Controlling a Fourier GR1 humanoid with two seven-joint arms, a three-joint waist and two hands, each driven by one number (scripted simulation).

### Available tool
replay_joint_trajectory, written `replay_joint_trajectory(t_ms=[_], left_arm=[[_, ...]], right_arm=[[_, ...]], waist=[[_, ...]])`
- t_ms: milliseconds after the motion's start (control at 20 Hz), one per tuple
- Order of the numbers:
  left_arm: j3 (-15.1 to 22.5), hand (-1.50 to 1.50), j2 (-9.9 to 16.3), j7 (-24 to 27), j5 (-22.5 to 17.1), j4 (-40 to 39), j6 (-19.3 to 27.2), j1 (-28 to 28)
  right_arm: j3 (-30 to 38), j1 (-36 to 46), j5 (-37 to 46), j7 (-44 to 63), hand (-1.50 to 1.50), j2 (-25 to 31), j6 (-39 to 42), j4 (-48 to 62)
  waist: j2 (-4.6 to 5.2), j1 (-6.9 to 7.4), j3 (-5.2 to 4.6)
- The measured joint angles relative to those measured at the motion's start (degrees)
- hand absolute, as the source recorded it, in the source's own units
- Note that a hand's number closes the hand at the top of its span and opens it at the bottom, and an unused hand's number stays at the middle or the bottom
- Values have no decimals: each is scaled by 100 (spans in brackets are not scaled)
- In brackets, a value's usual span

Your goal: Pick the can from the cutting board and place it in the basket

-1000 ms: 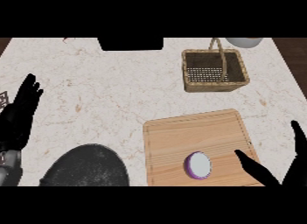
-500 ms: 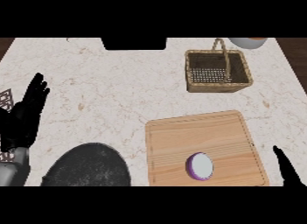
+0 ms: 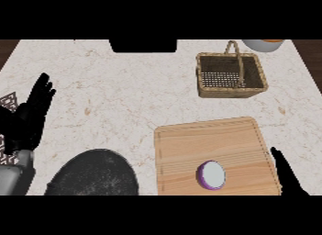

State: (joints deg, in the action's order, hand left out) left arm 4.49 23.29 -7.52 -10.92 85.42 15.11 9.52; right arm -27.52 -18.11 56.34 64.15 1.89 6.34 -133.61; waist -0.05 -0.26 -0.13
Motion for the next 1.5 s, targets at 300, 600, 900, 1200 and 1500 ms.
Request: replay_joint_trajectory(t_ms=[300,600,900,1200,1500], left_arm=[[-126,0,-145,44,122,-234,-102,145],[-223,0,-252,-64,236,-93,-147,103],[-358,0,-332,-87,330,-49,-325,57],[-497,0,-467,-48,463,-144,-448,99],[-610,0,-573,-110,565,-45,-531,39]], right_arm=[[-272,-13,367,-118,-150,-127,-341,201],[-333,-378,528,-654,-150,-143,-1151,766],[-467,-475,824,-943,-150,-144,-1919,1360],[-585,-302,939,-934,-150,-160,-2352,1737],[-777,-249,992,-946,-150,-151,-2760,2039]], waist=[[0,-7,9],[-3,-3,15],[-2,4,14],[1,9,13],[1,14,13]])
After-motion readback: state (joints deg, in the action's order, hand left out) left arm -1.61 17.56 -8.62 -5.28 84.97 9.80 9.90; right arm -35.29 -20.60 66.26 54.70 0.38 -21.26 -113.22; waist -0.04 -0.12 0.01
